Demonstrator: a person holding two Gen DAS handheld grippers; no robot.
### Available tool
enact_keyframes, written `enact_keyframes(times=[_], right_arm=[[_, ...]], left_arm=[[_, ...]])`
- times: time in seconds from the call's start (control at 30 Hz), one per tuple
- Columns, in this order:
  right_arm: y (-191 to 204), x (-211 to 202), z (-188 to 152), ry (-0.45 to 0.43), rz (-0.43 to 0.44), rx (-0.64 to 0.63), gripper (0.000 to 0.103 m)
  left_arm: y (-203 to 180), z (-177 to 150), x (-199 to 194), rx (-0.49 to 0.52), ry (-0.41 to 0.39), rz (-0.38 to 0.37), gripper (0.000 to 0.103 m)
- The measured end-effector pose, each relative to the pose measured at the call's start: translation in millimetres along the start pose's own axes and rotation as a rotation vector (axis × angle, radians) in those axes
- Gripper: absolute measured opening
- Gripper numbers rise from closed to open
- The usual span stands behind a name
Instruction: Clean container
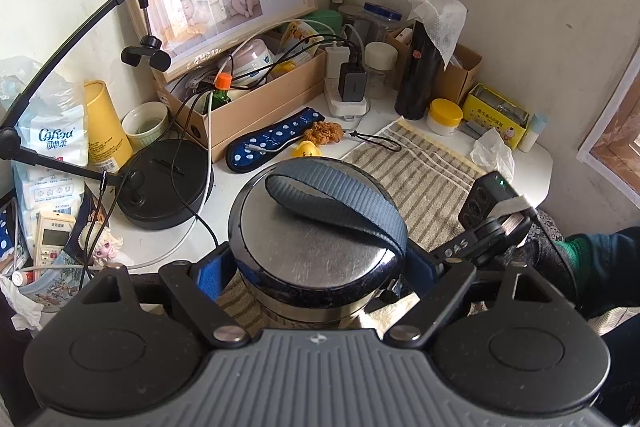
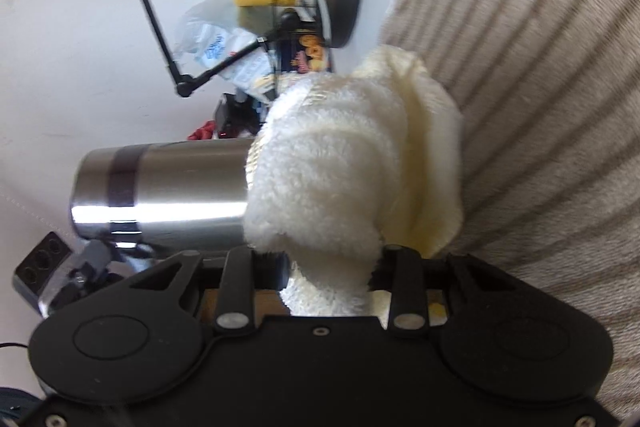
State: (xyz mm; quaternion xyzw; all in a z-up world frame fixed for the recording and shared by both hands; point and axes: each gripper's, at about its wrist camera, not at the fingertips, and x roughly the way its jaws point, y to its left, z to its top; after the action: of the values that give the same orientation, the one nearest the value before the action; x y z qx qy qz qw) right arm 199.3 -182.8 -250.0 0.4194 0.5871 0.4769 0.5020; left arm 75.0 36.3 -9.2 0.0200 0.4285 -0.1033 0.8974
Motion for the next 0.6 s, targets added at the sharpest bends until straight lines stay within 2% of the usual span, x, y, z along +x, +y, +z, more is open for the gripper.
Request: enact_keyframes(times=[0.6], right_arm=[[86,-21,16,0.014,0.062,-0.26,0.032]], left_arm=[[5,-1,0,0.03,-0.014,-0.034,0.087]])
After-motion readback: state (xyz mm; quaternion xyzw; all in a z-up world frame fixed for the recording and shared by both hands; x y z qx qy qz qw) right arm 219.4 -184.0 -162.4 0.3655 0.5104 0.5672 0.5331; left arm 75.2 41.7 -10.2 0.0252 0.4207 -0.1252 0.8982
